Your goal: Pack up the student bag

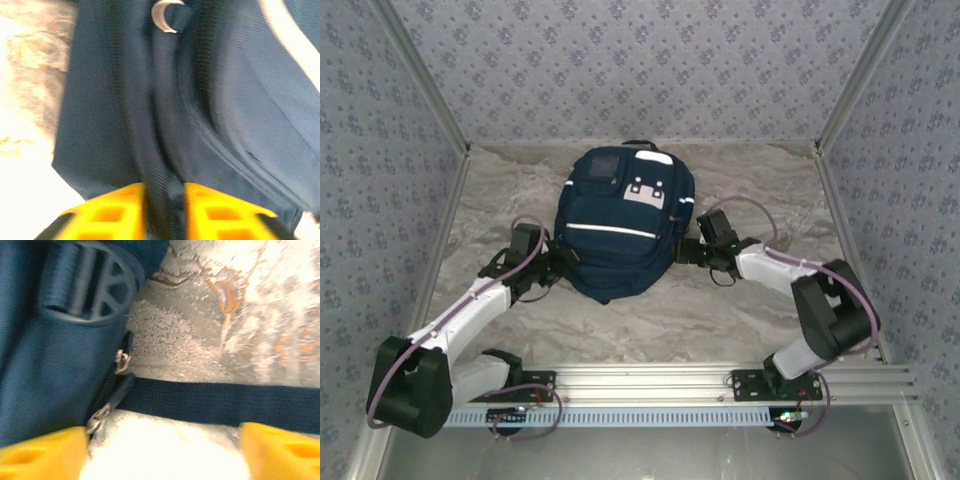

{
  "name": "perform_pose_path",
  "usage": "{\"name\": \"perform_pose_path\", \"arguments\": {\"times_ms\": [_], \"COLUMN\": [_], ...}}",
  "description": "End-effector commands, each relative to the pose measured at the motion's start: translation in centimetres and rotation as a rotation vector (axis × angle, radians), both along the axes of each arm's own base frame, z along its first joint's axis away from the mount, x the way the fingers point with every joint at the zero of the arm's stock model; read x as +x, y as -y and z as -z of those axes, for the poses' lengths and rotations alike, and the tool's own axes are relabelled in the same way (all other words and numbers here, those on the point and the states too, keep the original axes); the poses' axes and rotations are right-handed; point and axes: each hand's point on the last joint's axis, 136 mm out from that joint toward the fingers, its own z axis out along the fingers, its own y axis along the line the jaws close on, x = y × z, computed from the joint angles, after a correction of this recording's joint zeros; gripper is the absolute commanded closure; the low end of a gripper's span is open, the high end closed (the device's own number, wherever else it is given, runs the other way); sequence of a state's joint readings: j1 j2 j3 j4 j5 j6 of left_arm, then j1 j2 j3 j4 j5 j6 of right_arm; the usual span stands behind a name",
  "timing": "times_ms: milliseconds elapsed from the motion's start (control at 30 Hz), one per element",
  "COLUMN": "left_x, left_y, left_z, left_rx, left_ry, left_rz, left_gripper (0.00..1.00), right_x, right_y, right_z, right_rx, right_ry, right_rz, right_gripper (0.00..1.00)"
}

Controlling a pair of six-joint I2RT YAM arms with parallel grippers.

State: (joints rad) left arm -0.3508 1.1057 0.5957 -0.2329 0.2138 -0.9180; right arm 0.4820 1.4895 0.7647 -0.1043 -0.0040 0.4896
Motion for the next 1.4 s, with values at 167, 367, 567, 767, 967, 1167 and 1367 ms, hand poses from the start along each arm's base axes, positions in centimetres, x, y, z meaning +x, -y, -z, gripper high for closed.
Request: {"name": "perform_pose_path", "arguments": {"times_ms": [167,367,567,767,967,1167,1367], "left_x": [0.8,1.1,1.8,2.3,3.3,4.9,7.6], "left_y": [2.3,-0.3,-2.3,-4.5,-6.5,-9.1,-12.8], "left_z": [-10.1,-11.7,-12.8,-13.3,-12.3,-10.6,-6.7], "left_rx": [-0.01,0.106,0.216,0.329,0.532,0.704,0.853], "left_ry": [0.389,0.407,0.443,0.547,0.667,0.748,0.668], "left_rz": [0.205,0.108,0.048,-0.014,-0.002,-0.028,-0.032], "left_gripper": [0.02,0.02,0.02,0.02,0.02,0.02,0.02], "right_x": [-2.3,-4.3,-4.5,-4.1,-3.4,-2.7,-1.4], "right_y": [3.9,5.3,6.4,6.9,7.0,6.5,8.6], "right_z": [-10.1,-13.0,-13.1,-12.8,-12.4,-11.6,-10.5], "right_rx": [-0.052,-0.02,-0.04,-0.058,-0.057,-0.14,-0.374], "right_ry": [0.331,0.385,0.443,0.472,0.526,0.721,0.848], "right_rz": [0.076,0.098,0.102,0.099,0.076,-0.03,-0.012], "right_gripper": [0.0,0.0,0.0,0.0,0.0,0.0,0.0]}}
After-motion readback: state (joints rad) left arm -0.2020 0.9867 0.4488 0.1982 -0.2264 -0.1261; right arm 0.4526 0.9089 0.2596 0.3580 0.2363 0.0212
